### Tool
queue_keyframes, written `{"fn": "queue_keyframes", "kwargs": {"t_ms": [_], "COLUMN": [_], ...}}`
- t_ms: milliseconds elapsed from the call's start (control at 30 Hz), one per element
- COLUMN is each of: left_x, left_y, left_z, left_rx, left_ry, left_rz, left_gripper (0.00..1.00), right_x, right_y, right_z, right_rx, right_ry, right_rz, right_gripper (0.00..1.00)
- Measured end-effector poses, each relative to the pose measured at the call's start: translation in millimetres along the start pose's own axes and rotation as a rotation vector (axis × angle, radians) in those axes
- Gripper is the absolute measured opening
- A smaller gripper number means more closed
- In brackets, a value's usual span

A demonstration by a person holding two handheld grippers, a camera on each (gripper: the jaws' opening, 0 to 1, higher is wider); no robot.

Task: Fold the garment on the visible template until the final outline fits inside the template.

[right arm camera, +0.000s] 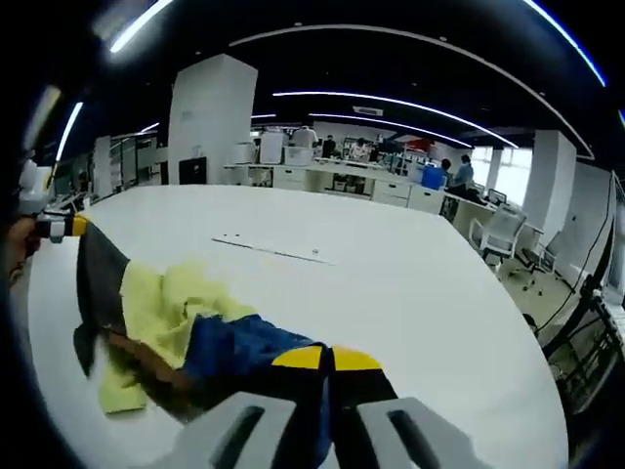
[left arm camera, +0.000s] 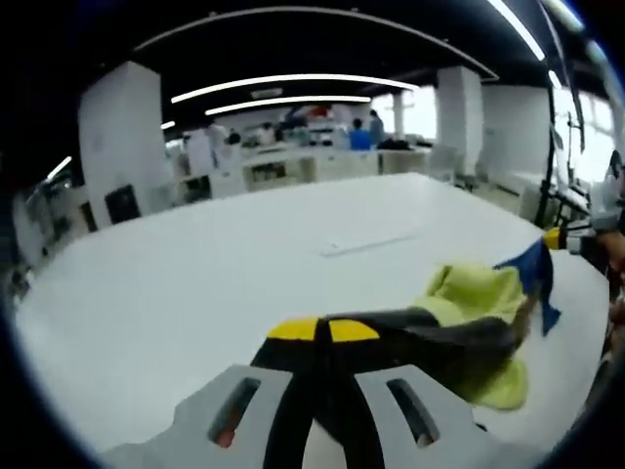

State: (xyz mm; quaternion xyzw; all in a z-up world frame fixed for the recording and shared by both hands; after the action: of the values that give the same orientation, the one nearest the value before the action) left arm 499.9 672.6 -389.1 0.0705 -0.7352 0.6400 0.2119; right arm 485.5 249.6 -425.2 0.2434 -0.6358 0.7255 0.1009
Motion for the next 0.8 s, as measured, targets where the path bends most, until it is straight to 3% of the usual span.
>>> {"fn": "queue_keyframes", "kwargs": {"t_ms": [233,700,800], "left_x": [-5.3,-12.5,-12.8], "left_y": [4.3,36.4,40.3], "left_z": [-14.7,-41.4,-43.0], "left_rx": [-0.005,-0.022,0.053], "left_ry": [-0.023,-0.052,-0.035], "left_rz": [-0.011,-0.086,-0.088], "left_gripper": [0.00,0.00,0.00], "right_x": [-1.3,-10.8,-11.3], "right_y": [0.5,29.5,35.0], "right_z": [19.1,50.4,57.6], "right_rx": [0.003,0.028,0.014], "right_ry": [0.036,0.082,0.100], "right_rz": [-0.009,-0.092,-0.103], "right_gripper": [0.00,0.00,0.00]}}
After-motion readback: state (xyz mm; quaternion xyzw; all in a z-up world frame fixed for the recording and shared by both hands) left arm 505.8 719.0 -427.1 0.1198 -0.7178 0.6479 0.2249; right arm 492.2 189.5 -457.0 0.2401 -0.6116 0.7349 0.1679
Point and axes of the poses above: the point that each gripper's makers call its tool centre point, and the gripper's own axes: x roughly backward along the fingers, z roughly to its right, y roughly out of its underside, the point moved 2 cm from there along x, roughly backward along the fingers, and after that the axes turned 3 degrees about -y, right-handed, at the moved point
